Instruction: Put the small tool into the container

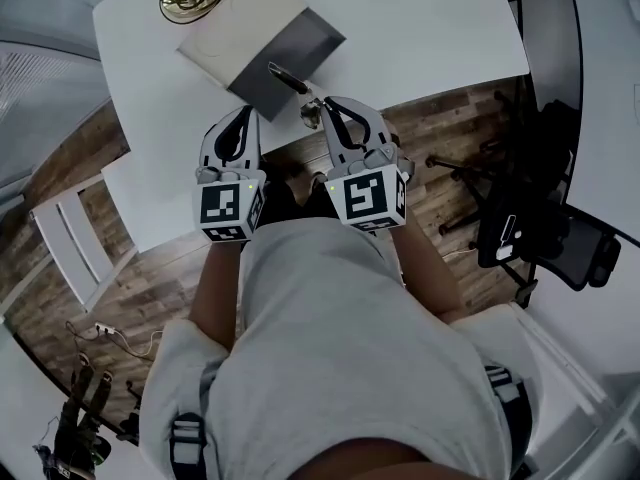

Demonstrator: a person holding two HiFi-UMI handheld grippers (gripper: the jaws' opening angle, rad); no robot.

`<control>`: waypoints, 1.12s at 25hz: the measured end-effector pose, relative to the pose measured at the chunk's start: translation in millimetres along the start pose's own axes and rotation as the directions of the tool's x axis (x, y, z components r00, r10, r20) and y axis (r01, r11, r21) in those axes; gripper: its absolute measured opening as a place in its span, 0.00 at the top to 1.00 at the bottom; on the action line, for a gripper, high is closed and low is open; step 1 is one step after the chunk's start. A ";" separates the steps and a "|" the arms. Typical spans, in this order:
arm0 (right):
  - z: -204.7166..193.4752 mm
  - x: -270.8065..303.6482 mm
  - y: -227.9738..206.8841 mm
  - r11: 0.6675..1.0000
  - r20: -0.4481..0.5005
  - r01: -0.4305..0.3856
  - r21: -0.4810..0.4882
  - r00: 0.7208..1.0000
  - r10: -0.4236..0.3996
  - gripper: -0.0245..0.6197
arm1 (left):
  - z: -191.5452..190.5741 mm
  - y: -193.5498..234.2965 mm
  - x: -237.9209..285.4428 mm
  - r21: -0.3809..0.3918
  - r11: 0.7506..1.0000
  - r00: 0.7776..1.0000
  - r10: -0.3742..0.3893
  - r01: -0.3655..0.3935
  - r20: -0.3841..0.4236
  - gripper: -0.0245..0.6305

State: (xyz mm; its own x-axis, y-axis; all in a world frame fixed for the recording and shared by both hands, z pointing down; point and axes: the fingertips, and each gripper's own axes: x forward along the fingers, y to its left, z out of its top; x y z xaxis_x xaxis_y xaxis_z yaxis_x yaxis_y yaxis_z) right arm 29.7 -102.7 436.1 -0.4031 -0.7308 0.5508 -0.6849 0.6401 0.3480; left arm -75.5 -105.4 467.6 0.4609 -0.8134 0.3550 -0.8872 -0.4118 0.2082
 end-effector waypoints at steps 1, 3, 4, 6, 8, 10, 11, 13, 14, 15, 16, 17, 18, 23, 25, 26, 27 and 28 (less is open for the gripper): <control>-0.6 3.6 1.1 1.000 -0.012 0.003 -0.020 1.000 -0.003 0.92 | -1.9 3.6 1.3 -0.002 1.000 1.000 -0.004 0.003 -0.005 0.93; -3.3 10.9 2.6 0.996 -0.038 0.017 -0.092 0.999 -0.020 0.92 | -6.2 10.4 3.9 -0.003 1.000 1.000 -0.012 0.012 -0.016 0.93; -5.3 14.7 2.9 0.991 -0.052 0.022 -0.130 0.998 -0.029 0.92 | -8.2 14.0 5.5 -0.003 1.000 1.000 -0.015 0.015 -0.021 0.93; -9.4 22.3 3.0 0.981 -0.076 0.026 -0.195 0.996 -0.041 0.92 | -11.8 21.5 8.6 -0.005 1.000 0.999 -0.019 0.019 -0.030 0.93; -14.0 30.3 2.6 0.960 -0.097 0.023 -0.279 0.994 -0.052 0.92 | -14.5 28.3 11.9 -0.002 1.000 0.999 -0.022 0.022 -0.038 0.93; -18.7 38.2 1.1 0.917 -0.116 0.022 -0.398 0.991 -0.074 0.92 | -17.0 33.7 15.2 0.008 1.000 0.998 -0.027 0.027 -0.049 0.93; -20.2 41.4 0.3 0.893 -0.122 0.020 -0.451 0.989 -0.084 0.92 | -18.3 35.7 16.4 0.013 0.999 0.998 -0.031 0.031 -0.055 0.93; -21.2 45.8 0.6 0.849 -0.133 0.008 -0.528 0.987 -0.092 0.92 | -21.2 39.0 17.7 0.016 0.999 0.997 -0.039 0.041 -0.067 0.93; -21.5 47.7 1.7 0.832 -0.140 -0.002 -0.555 0.986 -0.091 0.92 | -22.7 40.8 18.2 0.014 0.999 0.996 -0.043 0.044 -0.072 0.93; -21.9 49.9 3.1 0.819 -0.148 -0.012 -0.574 0.985 -0.089 0.92 | -24.1 42.9 19.2 0.011 0.999 0.996 -0.046 0.047 -0.077 0.93; -22.5 52.7 4.6 0.811 -0.158 -0.022 -0.585 0.984 -0.086 0.92 | -25.2 45.2 20.6 0.008 0.999 0.995 -0.049 0.050 -0.081 0.93; -23.4 55.7 6.1 0.806 -0.169 -0.033 -0.591 0.982 -0.083 0.92 | -26.1 47.5 22.3 0.005 0.999 0.995 -0.053 0.054 -0.084 0.93; -24.5 58.9 7.8 0.803 -0.181 -0.044 -0.594 0.980 -0.079 0.92 | -26.5 49.5 24.0 0.004 0.998 0.995 -0.057 0.058 -0.087 0.93; -33.9 76.8 14.3 0.758 -0.251 -0.109 -0.643 0.965 -0.075 0.92 | -21.6 60.5 30.1 0.025 0.997 0.993 -0.077 0.079 -0.091 0.93; -36.4 82.9 15.5 0.730 -0.272 -0.128 -0.671 0.959 -0.082 0.92 | -19.5 66.0 31.4 0.029 0.996 0.992 -0.085 0.088 -0.090 0.93; -36.8 85.3 16.2 0.719 -0.279 -0.135 -0.682 0.956 -0.085 0.92 | -19.0 68.8 31.7 0.029 0.995 0.992 -0.089 0.092 -0.091 0.93; -36.7 87.6 17.2 0.710 -0.285 -0.143 -0.690 0.955 -0.085 0.92 | -18.7 71.6 31.8 0.029 0.995 0.992 -0.091 0.094 -0.092 0.93; -36.1 89.8 18.4 0.704 -0.290 -0.149 -0.694 0.953 -0.084 0.92 | -18.3 74.6 31.6 0.029 0.995 0.991 -0.093 0.096 -0.094 0.93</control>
State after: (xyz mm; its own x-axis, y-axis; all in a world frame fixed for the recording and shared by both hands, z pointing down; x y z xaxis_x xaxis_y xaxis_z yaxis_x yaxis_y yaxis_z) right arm 2.8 -148.0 519.4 -0.1509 -0.6816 0.7160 -0.0004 0.7243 0.6895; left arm -126.6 -154.3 511.1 0.5412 -0.7297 0.4178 -0.8393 -0.4996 0.2146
